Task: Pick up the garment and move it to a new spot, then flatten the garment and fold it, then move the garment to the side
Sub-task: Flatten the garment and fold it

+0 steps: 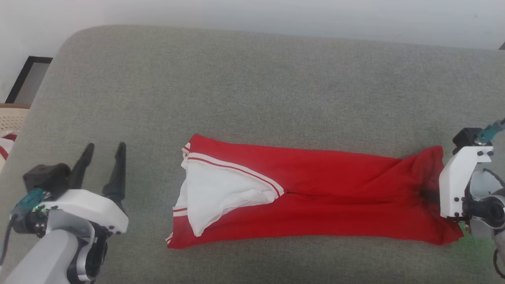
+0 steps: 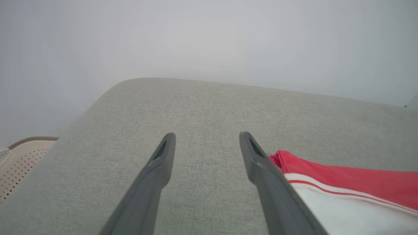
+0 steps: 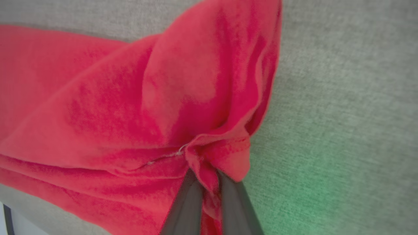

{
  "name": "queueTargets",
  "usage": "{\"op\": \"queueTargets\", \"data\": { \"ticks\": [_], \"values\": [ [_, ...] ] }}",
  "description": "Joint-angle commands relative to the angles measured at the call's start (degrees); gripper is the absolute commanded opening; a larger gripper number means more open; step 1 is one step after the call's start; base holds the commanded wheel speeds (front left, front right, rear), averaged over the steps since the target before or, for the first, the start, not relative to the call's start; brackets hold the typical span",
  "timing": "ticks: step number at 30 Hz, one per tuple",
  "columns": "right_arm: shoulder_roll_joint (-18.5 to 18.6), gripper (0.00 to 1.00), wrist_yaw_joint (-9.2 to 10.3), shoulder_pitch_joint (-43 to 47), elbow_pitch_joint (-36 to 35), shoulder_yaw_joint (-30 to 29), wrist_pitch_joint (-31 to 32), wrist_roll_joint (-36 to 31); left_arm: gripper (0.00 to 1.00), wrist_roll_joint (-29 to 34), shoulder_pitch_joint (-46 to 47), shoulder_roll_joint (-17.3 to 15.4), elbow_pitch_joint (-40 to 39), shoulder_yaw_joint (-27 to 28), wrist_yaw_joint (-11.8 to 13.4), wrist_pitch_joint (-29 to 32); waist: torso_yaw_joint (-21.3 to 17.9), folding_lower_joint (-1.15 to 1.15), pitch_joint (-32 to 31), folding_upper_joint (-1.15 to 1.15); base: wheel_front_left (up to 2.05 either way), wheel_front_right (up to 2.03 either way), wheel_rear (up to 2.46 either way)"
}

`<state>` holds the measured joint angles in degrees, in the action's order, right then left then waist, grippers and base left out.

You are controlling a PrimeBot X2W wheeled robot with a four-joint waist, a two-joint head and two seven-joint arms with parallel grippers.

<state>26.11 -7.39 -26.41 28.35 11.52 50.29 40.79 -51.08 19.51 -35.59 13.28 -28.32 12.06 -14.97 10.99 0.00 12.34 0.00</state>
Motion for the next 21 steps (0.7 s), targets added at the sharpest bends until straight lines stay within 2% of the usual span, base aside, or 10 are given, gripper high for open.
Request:
{"op": "queueTargets", "data": {
  "ticks": [1, 6, 10, 16, 21],
  "values": [
    [-2.1, 0.0, -0.16, 1.8, 1.5, 1.4, -0.1, 1.1, 1.0, 2.3, -1.1, 1.0, -0.2, 2.1, -0.3, -0.2, 0.0, 0.0, 0.0, 0.0, 0.0, 0.0, 0.0],
    [-0.6, 0.0, -0.16, 1.3, -0.3, -0.4, -0.6, 2.7, 1.0, 8.4, -5.4, 5.2, -0.1, 10.1, -2.4, -0.2, -0.6, 0.0, -0.3, 0.0, 0.0, 0.0, 0.0],
    [1.7, 0.0, -0.04, 0.9, -1.0, -2.4, -1.8, 2.9, 1.0, 11.8, -7.9, 7.7, 0.9, 13.9, -4.4, -0.2, -1.1, 0.0, -0.4, 0.0, 0.0, 0.0, 0.0],
    [5.1, 0.0, -0.05, 0.9, -0.4, -6.7, -3.8, 0.8, 1.0, 15.3, -9.1, 10.8, 1.7, 18.3, -8.0, -0.2, -1.8, 0.0, -0.6, 0.0, 0.0, 0.0, 0.0],
    [7.6, 0.0, -0.05, 0.4, 1.7, -10.6, -5.3, -2.7, 1.0, 18.1, -9.9, 12.9, 2.7, 20.7, -9.8, -0.2, -2.7, 0.0, -0.8, 0.0, 0.0, 0.0, 0.0]
  ]
}}
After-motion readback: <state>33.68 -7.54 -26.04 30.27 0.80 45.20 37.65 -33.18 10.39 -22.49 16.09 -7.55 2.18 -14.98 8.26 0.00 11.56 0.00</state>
